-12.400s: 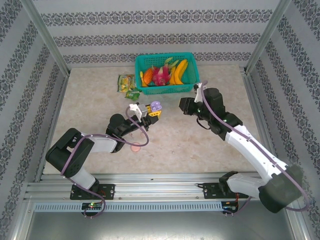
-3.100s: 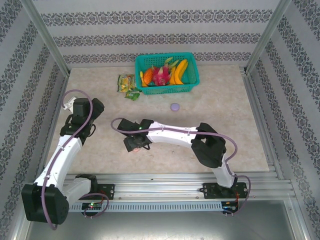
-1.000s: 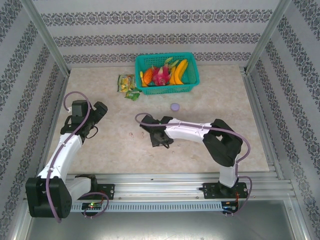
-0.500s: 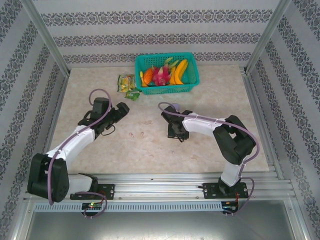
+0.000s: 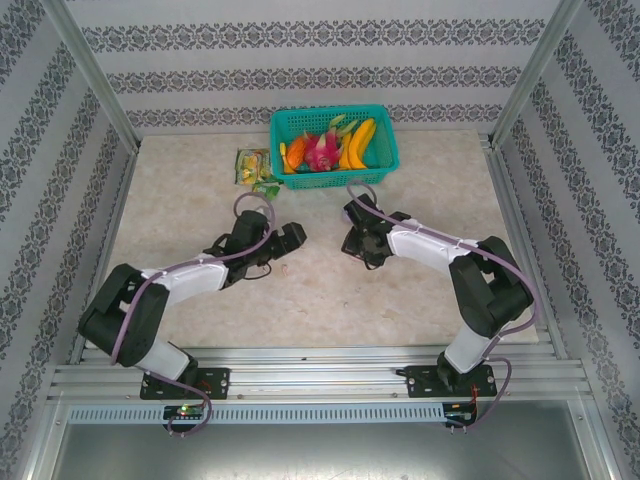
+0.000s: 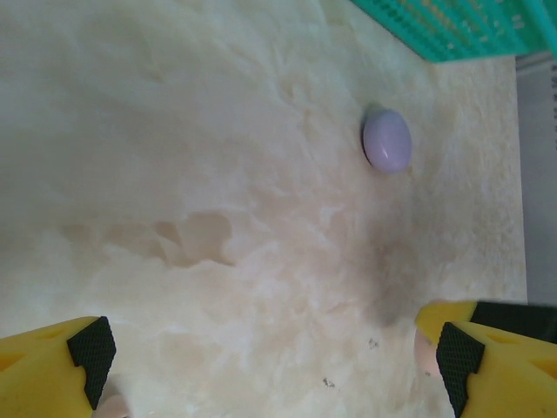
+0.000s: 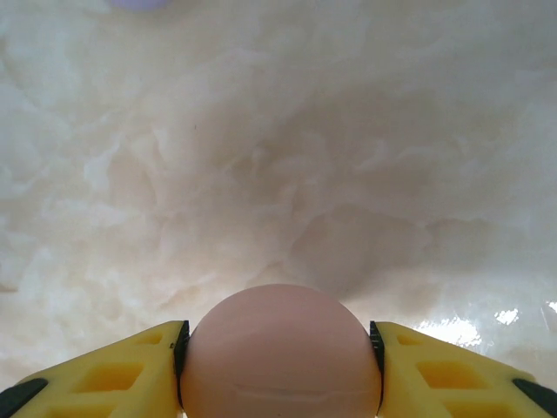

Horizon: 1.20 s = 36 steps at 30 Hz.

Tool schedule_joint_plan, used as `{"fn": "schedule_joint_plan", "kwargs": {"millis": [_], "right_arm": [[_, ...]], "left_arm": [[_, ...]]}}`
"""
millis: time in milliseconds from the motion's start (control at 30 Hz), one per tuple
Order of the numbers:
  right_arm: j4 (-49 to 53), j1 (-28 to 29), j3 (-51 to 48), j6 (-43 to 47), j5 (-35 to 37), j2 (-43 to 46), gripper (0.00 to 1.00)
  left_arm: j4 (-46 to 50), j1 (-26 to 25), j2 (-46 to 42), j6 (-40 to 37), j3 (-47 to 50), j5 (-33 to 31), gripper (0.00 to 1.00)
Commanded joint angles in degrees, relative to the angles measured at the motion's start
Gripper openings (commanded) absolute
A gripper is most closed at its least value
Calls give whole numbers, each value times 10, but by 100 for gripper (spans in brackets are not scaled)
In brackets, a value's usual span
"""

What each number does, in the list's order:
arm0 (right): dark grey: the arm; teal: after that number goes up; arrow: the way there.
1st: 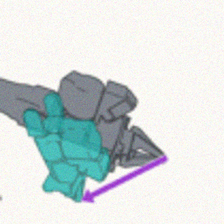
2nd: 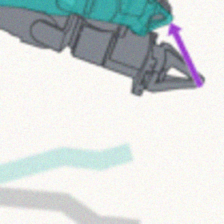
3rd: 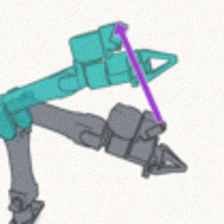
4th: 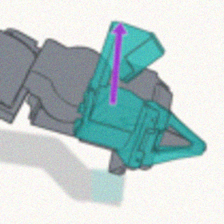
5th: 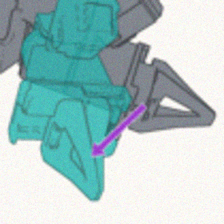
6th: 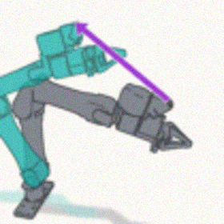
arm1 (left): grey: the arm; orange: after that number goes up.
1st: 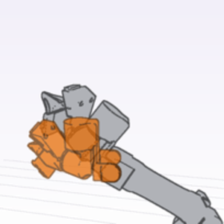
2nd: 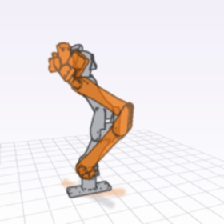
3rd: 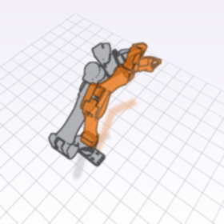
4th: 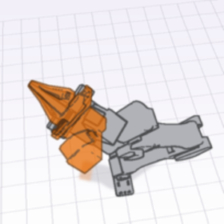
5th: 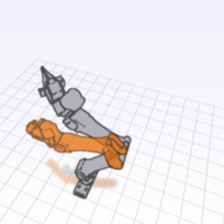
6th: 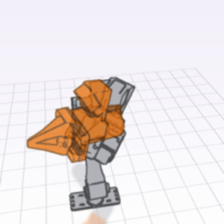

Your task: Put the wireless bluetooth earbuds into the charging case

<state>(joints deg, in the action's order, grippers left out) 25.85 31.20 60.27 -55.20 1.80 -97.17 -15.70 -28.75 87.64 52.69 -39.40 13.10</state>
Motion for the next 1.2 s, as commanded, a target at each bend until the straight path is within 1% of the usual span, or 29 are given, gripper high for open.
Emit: {"fn": "schedule_joint_plan", "kwargs": {"millis": [0, 267, 400, 500, 600, 800, 933, 1033, 1167], "right_arm": [[-32, -14, -18, -40, -32, 16, 49], [-92, -47, -48, -87, -82, 19, 49], [-115, -64, -64, -101, -101, 25, 49], [-123, -75, -70, -105, -110, 28, 49], [-125, -80, -71, -103, -113, 32, 49], [-132, -87, -71, -107, -122, 35, 49], [-143, -90, -70, -117, -130, 34, 49], [-152, -91, -71, -127, -136, 34, 49], [-175, -93, -80, -148, -151, 32, 49]], "left_arm": [[-141, -29, 23, 11, 19, 24, 97], [-283, -88, 102, -6, 11, 54, 97], [-329, -104, 141, -8, -2, 73, 93], [-351, -110, 155, -6, -3, 72, 92], [-335, -112, 148, -13, -5, 62, 92], [-277, -118, 125, -58, -27, 64, 92], [-274, -126, 136, -71, -39, 70, 91], [-280, -132, 150, -78, -45, 71, 88], [-293, -138, 173, -81, -54, 68, 80]]}}
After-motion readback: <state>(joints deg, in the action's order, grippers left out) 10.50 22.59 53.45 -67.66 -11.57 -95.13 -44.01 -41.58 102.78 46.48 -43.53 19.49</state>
